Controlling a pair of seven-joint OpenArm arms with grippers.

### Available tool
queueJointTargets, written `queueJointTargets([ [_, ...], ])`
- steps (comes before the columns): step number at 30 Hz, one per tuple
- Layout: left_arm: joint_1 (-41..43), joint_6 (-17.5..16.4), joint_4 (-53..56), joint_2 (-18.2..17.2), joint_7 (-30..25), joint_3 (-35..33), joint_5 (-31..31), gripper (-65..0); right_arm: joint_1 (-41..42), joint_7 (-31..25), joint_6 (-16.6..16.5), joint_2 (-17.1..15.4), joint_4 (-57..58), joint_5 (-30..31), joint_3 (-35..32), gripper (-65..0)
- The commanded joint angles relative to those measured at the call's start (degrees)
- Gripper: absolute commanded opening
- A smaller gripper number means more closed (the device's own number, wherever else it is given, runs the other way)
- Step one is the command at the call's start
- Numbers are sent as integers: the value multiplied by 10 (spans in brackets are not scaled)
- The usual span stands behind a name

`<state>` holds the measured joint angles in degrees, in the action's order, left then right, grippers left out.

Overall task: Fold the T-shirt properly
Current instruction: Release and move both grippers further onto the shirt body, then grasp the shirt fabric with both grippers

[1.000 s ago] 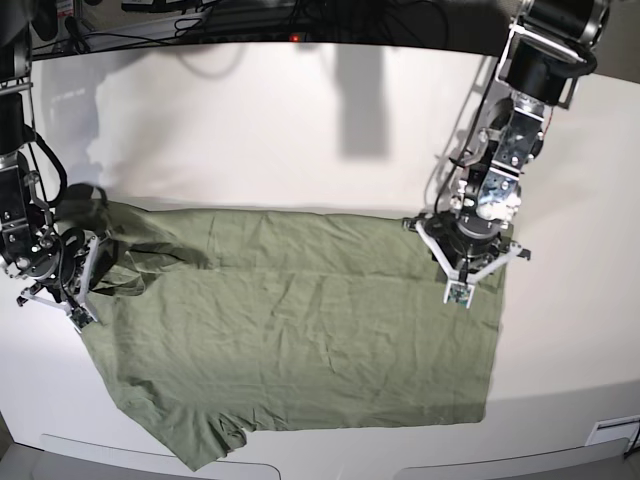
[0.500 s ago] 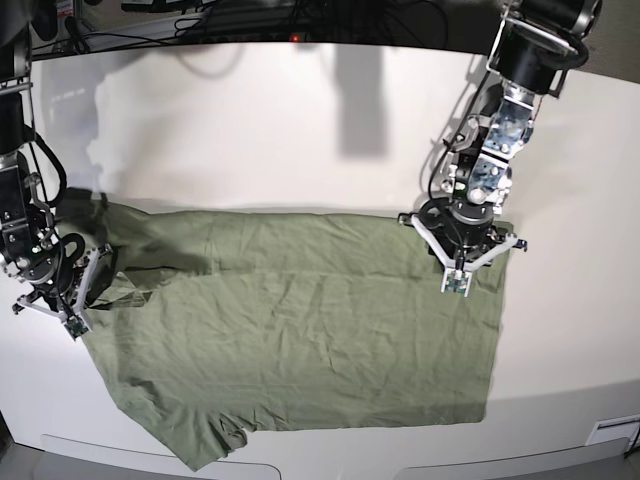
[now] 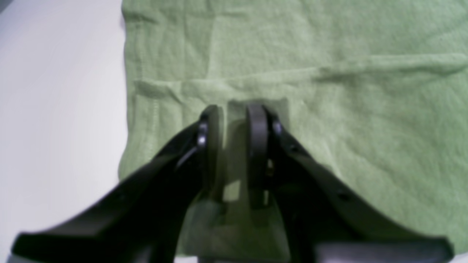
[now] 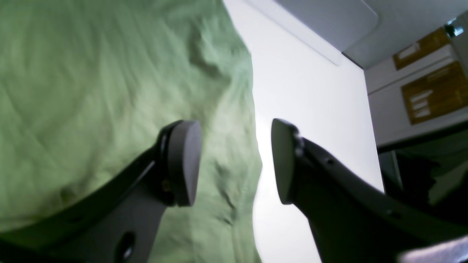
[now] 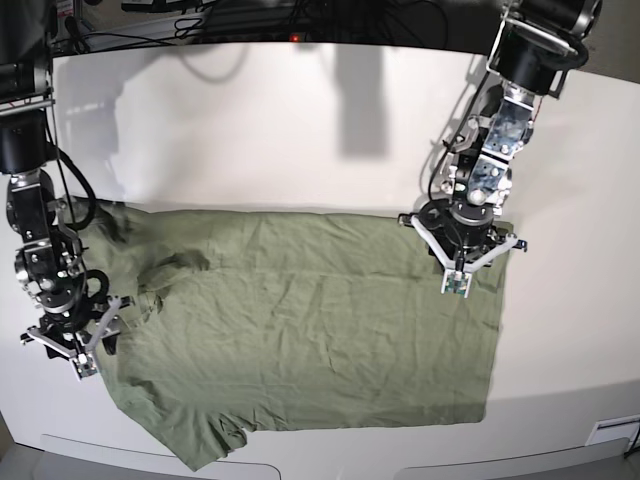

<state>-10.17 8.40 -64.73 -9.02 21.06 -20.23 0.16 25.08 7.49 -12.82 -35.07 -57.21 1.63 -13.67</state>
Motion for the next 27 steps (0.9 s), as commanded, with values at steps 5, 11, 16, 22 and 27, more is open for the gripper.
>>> queueJointTargets([
  [5,12,-1,2,-2,37,2,14,-517,14,50,6,6,-7,1,5,-333],
  [11,24,-1,2,-3,28,2,19,-517,14,139,-135,-10,-11,18,5,-333],
  [16,24,-1,2,-3,27,2,19,-517,14,223,-254,-34,-45,104,5,-333],
  [22,24,-1,2,-2,28,2,19,-517,14,371,-272,-38,-67,195,5,-333],
  [27,24,-1,2,-2,29,2,19,-517,13,368,-264,-29,-53,211,5,-333],
])
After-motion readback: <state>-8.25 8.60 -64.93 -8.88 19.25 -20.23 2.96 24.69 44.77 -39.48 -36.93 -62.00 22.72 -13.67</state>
